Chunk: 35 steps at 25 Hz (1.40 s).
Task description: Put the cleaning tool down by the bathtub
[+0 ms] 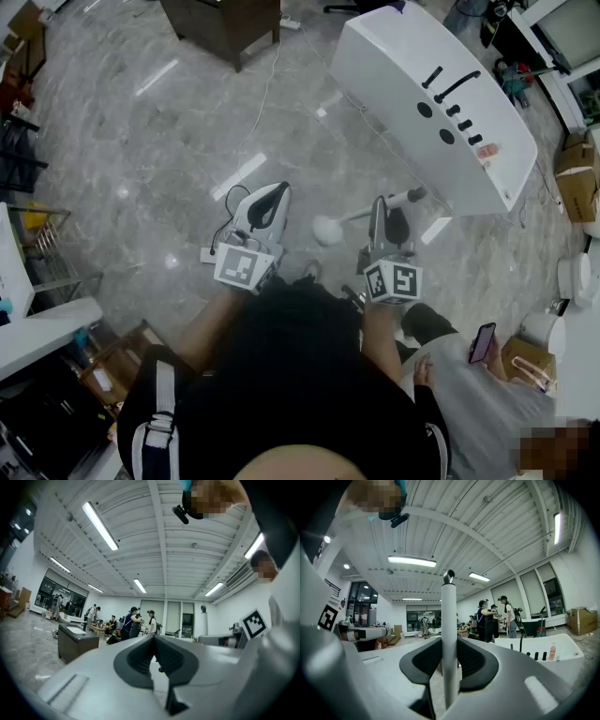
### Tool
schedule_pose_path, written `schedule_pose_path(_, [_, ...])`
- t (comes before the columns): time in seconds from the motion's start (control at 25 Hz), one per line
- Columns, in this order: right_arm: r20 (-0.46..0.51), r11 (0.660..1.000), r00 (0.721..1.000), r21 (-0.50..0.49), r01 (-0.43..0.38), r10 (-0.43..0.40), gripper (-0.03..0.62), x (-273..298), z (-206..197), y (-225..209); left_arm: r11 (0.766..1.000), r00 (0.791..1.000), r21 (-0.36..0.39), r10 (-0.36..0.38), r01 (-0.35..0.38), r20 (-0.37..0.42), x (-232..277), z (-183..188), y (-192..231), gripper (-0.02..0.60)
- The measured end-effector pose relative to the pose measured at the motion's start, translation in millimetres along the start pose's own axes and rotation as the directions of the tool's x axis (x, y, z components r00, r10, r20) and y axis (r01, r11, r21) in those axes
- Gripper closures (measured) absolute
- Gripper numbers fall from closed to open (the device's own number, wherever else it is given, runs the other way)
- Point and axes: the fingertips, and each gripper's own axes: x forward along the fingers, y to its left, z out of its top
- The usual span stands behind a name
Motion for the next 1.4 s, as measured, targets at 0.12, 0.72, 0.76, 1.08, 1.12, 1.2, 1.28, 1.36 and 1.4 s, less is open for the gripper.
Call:
schedule_pose_path(0.12, [0.005,1.0,1.0,-0.002,0.0,0.0,0.496,1.0,3.7,4.2,1.0,1.0,-0.002,-0.007,0.007,0.005,-2.6,4.0,1.6,0.574])
schedule_pose_path(0.72, [0.014,1.0,1.0,-0.003,0.021,-0.021,0.496,1.2,0.0,46.1,0.999,0.999,0.003,-0.033,0.033,-0.005,-33.9,2.6,38.0,0.574])
schedule_pose_path(0.76, [0.016,1.0,1.0,-0.003,0.023,-0.023,0.496,0.6,-1.4,48.8,0.999,0.999,0.005,-0.034,0.034,-0.004,-36.4,1.4,40.7,0.574])
schedule_pose_path(1.08, [0.014,0.999,1.0,0.015,0.028,-0.028,0.496,10.7,-1.6,56.1,0.999,0.999,-0.017,-0.03,0.029,-0.024,-35.9,-5.3,52.4,0.574])
schedule_pose_path(1.12, [0.015,0.999,0.999,0.016,0.028,-0.028,0.496,13.0,-1.6,55.1,0.999,0.999,-0.011,-0.031,0.031,-0.018,-33.3,-4.6,52.9,0.574])
schedule_pose_path(1.2, [0.017,1.0,1.0,0.015,0.024,-0.025,0.496,17.8,-3.3,53.0,0.999,0.999,-0.004,-0.032,0.032,-0.011,-28.1,-4.4,54.2,0.574])
schedule_pose_path(1.28, [0.017,1.0,1.0,0.016,0.019,-0.019,0.496,24.4,-5.7,49.5,1.0,1.0,-0.004,-0.028,0.028,-0.012,-21.3,-7.2,56.5,0.574])
schedule_pose_path(1.36, [0.015,1.0,1.0,0.018,0.015,-0.015,0.496,34.3,-6.7,43.4,1.0,1.0,-0.008,-0.023,0.023,-0.013,-10.1,-9.9,59.3,0.574])
schedule_pose_path(1.4, [0.013,1.0,1.0,0.018,0.015,-0.015,0.496,39.9,-6.7,39.3,1.0,1.0,-0.009,-0.022,0.022,-0.012,-3.2,-9.7,60.2,0.574])
